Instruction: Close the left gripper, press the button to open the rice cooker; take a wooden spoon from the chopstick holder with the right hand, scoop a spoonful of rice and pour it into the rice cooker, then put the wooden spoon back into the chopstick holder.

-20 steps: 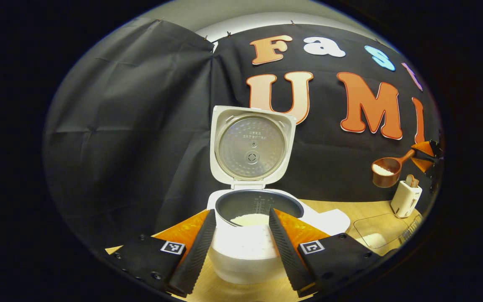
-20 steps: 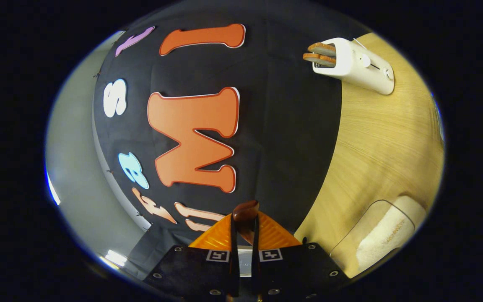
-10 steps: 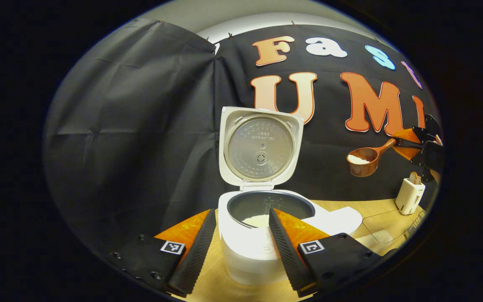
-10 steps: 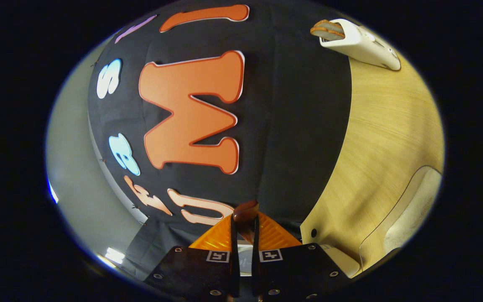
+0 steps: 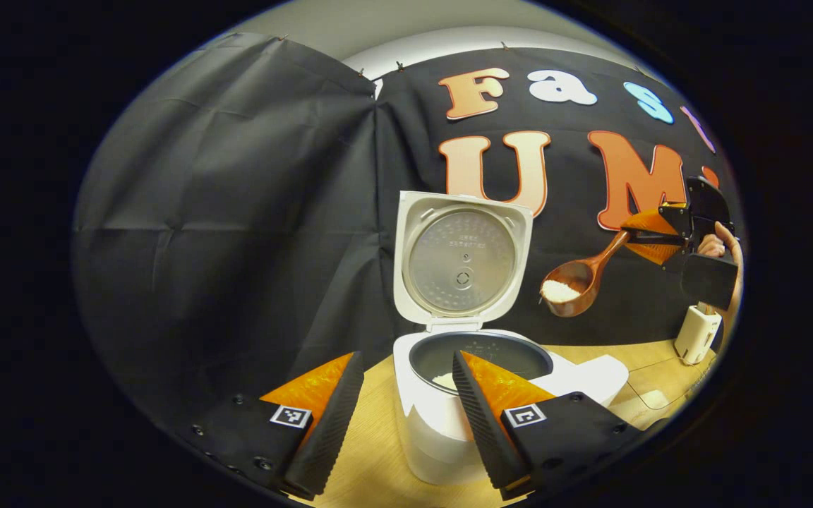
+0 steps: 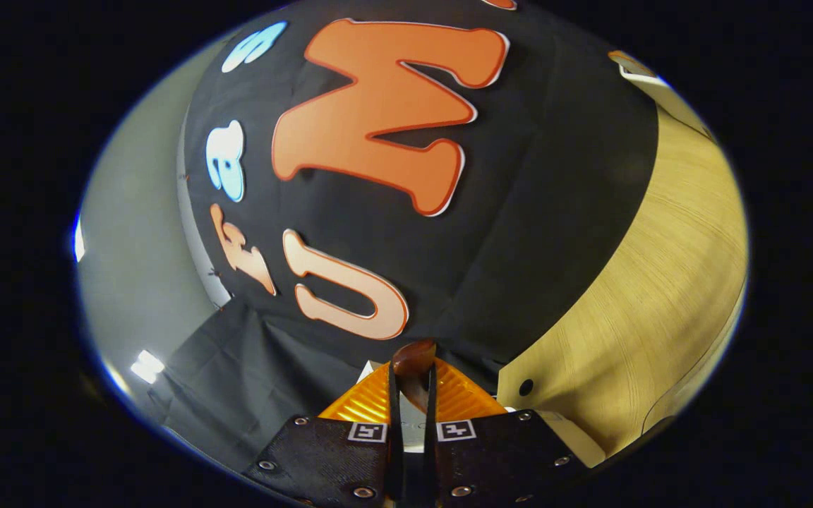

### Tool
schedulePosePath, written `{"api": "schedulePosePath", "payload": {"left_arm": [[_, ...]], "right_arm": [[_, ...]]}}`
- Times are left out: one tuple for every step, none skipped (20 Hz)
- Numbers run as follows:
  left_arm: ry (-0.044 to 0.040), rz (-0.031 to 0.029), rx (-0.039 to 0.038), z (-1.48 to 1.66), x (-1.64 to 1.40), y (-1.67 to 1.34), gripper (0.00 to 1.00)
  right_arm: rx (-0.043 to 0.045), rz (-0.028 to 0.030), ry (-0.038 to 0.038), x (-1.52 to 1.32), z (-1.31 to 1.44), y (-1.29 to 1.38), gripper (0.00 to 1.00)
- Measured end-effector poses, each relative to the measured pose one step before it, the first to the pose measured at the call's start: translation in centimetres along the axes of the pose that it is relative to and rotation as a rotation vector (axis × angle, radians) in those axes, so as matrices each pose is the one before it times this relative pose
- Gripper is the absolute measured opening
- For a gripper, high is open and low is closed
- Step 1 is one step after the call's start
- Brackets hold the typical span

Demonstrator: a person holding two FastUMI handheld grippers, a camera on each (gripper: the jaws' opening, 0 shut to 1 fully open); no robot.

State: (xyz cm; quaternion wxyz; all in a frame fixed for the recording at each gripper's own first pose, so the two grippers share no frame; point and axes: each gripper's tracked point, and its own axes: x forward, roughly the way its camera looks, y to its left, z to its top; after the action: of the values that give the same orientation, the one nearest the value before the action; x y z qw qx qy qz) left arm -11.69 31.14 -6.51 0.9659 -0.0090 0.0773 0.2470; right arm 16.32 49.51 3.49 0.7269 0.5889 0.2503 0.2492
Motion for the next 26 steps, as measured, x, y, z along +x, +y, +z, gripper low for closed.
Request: {"api": "schedulePosePath", "payload": {"left_arm": [[0.00178, -0.0025, -0.01089, -0.034, 0.182, 0.078, 0.84], [0.0034, 0.00077, -0.00294, -0.187, 0.284, 0.211, 0.84], [0.00467, 0.00038, 0.0028, -0.212, 0.233, 0.134, 0.84], [0.01019, -0.0004, 0.00465, -0.151, 0.276, 0.061, 0.84], [0.01016, -0.00353, 0.0049, -0.166, 0.338, -0.027, 0.84], [0.0017, -0.00599, 0.00268, 0.039, 0.211, -0.152, 0.84], [0.00017, -0.0053, 0.00317, -0.073, 0.208, -0.085, 0.84], [-0.00551, -0.00223, 0.00398, 0.224, 0.06, -0.032, 0.84], [-0.00456, -0.00214, 0.00532, 0.243, 0.036, 0.084, 0.84], [-0.00741, 0.00081, 0.00249, 0.34, 0.111, 0.099, 0.84], [-0.00408, 0.00011, -0.00107, 0.252, 0.074, 0.119, 0.84], [-0.00089, -0.00128, -0.00244, 0.155, -0.276, 0.04, 0.83], [-0.00402, 0.00027, -0.00267, 0.185, -0.033, 0.019, 0.84], [-0.00201, 0.00336, 0.00052, 0.088, 0.072, 0.177, 0.83], [-0.00231, 0.00467, 0.00081, 0.174, -0.022, 0.125, 0.84], [-0.0008, 0.0006, -0.00109, 0.232, -0.04, 0.069, 0.84], [-0.00004, -0.0013, -0.00127, 0.168, 0.025, -0.051, 0.84], [-0.00336, -0.00888, -0.00021, 0.266, 0.164, -0.176, 0.83], [-0.0007, -0.00925, -0.00098, 0.289, 0.321, -0.374, 0.84], [0.00906, 0.00089, 0.00143, 0.052, 0.11, -0.121, 0.84], [-0.00328, -0.00124, 0.00051, 0.309, 0.046, 0.008, 0.84], [-0.00394, -0.00039, -0.00472, 0.59, 0.093, -0.085, 0.84], [-0.0081, -0.00394, -0.00344, 0.595, 0.112, -0.125, 0.84], [-0.00744, 0.00329, 0.00615, 0.686, -0.054, -0.092, 0.84], [-0.00271, -0.00049, 0.02203, 0.424, 0.182, -0.047, 0.84], [0.00282, 0.00012, 0.0303, 0.147, 0.171, -0.002, 0.84]], "right_arm": [[-0.02746, 0.01397, 0.0142, 0.637, -0.812, 0.815, 0.11], [-0.03218, 0.01462, 0.01499, 0.683, -0.769, 0.694, 0.11], [-0.04085, 0.00656, 0.02078, 0.83, -1.031, 0.511, 0.11], [-0.04046, 0.00253, 0.0156, 0.636, -0.775, 0.459, 0.11], [-0.04408, 0.00275, 0.01453, 0.597, -0.914, 0.245, 0.11], [-0.04518, 0.00815, 0.01313, 0.442, -0.846, 0.421, 0.11], [-0.03984, 0.0106, 0.01405, 0.451, -0.77, 0.382, 0.11], [-0.04208, 0.00642, 0.01004, 0.214, -0.608, 0.463, 0.11], [-0.04057, 0.00672, 0.00131, 0.182, -0.386, 0.402, 0.11], [-0.05261, 0.01118, -0.00412, 0.024, -0.252, 0.436, 0.11], [-0.04983, 0.01895, -0.00493, 0.055, -0.019, 0.511, 0.11], [-0.04692, 0.01631, -0.00384, -0.043, -0.137, 0.637, 0.11], [-0.03975, 0.02268, -0.0016, 0.03, 0.026, 0.639, 0.11], [-0.04347, 0.02437, 0.00273, -0.081, 0.061, 0.506, 0.11], [-0.03511, 0.02257, -0.00144, -0.061, 0.068, 0.698, 0.11], [-0.04336, 0.01861, 0.00014, -0.101, -0.082, 0.423, 0.11], [-0.03119, 0.00568, -0.00405, -0.132, 0.119, 0.311, 0.11], [-0.03395, -0.00594, 0.00137, -0.056, -0.128, 0.471, 0.11], [-0.03234, 0.00319, 0.00021, -0.209, -0.032, 0.563, 0.11], [-0.03585, 0.01159, -0.00093, 0.01, -0.013, 0.562, 0.11], [-0.02583, 0.01681, 0.00184, -0.265, 0.101, 0.411, 0.11], [-0.02997, 0.02063, -0.00088, -0.451, 0.215, 0.444, 0.11], [-0.02607, 0.02044, -0.0055, -0.292, 0.34, 0.559, 0.11], [-0.03274, 0.01892, -0.00396, -0.388, 0.226, 0.655, 0.11], [-0.0282, 0.01342, 0.00391, -0.278, 0.097, 0.436, 0.11], [-0.02244, 0.00573, 0.01067, -0.104, -0.256, 0.235, 0.11]]}}
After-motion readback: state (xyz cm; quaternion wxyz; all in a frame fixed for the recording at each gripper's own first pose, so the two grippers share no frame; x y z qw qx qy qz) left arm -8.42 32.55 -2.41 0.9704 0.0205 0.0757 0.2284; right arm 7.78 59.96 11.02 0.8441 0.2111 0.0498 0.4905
